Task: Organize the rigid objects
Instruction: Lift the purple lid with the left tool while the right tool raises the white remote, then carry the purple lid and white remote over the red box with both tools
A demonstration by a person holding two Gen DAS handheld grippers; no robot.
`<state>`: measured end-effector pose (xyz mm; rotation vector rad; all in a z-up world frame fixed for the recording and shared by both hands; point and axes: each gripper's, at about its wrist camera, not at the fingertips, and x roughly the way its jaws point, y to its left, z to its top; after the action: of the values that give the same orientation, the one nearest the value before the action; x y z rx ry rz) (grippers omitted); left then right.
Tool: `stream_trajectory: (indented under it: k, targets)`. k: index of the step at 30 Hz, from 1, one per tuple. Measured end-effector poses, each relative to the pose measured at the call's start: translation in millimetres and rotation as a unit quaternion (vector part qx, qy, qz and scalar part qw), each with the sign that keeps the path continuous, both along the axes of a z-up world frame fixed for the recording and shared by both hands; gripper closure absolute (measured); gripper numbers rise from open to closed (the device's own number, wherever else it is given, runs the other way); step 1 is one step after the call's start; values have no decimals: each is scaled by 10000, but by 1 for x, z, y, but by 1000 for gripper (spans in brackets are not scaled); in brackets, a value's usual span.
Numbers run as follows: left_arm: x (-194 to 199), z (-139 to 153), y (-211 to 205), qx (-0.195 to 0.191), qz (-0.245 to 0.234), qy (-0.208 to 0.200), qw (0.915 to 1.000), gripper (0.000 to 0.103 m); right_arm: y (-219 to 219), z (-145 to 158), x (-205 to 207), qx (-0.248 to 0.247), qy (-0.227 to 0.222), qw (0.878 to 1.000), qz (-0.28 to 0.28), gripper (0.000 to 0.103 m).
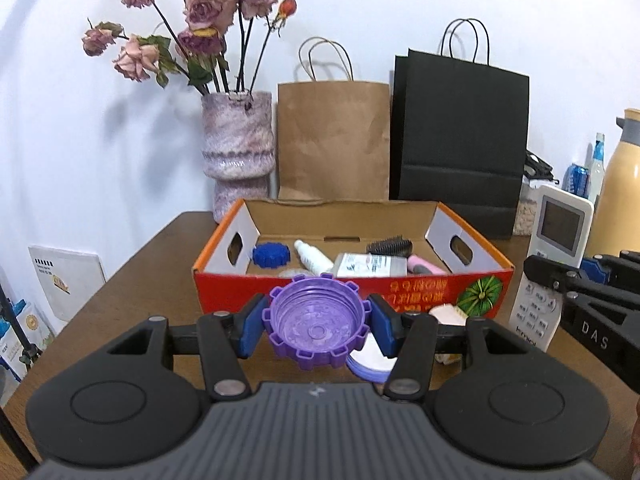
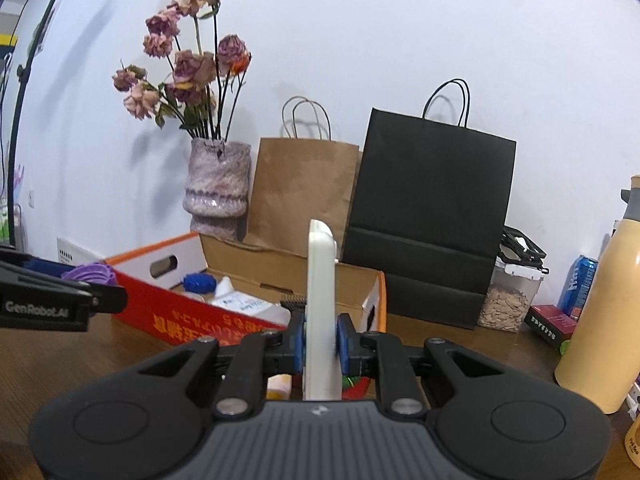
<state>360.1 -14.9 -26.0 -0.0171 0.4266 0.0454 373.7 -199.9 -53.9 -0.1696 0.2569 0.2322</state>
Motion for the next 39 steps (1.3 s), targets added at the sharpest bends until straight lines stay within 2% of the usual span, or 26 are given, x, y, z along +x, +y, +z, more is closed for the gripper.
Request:
stream_trajectory:
  k: [12, 19, 39]
  targets:
    - [15, 27, 3, -103, 211, -395, 9989, 48, 16, 17, 11, 393, -148, 9991, 36, 87]
    - [32, 33, 6, -183, 337, -470, 9982, 48, 26, 23, 26, 465, -206, 9987, 63, 87]
    - [91, 29, 12, -179, 509, -450, 9975, 48, 42, 26, 92, 761, -270, 9967, 110, 87]
